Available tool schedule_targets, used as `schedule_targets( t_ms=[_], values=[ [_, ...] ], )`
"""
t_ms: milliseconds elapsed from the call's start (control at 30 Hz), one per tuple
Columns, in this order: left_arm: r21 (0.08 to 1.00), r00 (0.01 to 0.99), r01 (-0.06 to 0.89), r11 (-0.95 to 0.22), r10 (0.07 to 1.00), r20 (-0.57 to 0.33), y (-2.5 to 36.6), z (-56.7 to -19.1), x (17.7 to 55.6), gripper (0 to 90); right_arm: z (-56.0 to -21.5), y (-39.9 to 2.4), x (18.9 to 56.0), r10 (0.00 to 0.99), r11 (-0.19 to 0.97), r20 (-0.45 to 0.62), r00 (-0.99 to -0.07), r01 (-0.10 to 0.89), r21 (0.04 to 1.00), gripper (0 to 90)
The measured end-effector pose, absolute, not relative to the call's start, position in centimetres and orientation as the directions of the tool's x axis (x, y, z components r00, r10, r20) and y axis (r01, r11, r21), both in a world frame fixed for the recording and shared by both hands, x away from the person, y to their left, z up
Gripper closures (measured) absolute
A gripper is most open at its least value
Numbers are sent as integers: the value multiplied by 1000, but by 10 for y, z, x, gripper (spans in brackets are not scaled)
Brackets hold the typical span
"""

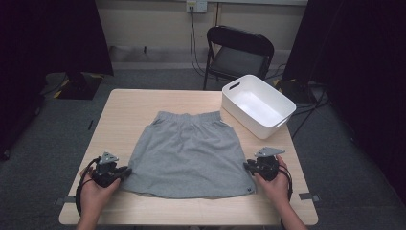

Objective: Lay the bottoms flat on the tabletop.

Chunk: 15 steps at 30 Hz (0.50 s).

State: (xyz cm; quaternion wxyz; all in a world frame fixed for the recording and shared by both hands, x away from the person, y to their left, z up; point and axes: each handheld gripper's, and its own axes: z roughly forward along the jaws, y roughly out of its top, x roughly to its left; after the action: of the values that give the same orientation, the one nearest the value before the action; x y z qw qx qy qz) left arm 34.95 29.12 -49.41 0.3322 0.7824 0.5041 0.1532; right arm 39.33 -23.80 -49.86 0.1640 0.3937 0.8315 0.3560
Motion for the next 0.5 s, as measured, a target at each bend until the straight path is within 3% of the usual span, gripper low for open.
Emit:
schedule_targets(
  t_ms=[100, 400, 467, 500],
  values=[
    [660, 446, 700, -271, 888, -108, 289, -493, 348, 864, -498, -237, 391, 755, 462, 0, -655, 533, 709, 898],
    [606, 460, 746, -276, 872, -170, 296, -486, 332, 867, -491, -258, 371, 743, 496, 23, -669, 572, 653, 900],
    [612, 459, 742, -274, 872, -167, 294, -483, 328, 844, -489, -262, 366, 744, 494, 34, -668, 582, 646, 900],
    [638, 462, 719, -276, 876, -141, 293, -482, 329, 764, -488, -262, 365, 748, 481, 41, -663, 582, 656, 884]
  ],
)
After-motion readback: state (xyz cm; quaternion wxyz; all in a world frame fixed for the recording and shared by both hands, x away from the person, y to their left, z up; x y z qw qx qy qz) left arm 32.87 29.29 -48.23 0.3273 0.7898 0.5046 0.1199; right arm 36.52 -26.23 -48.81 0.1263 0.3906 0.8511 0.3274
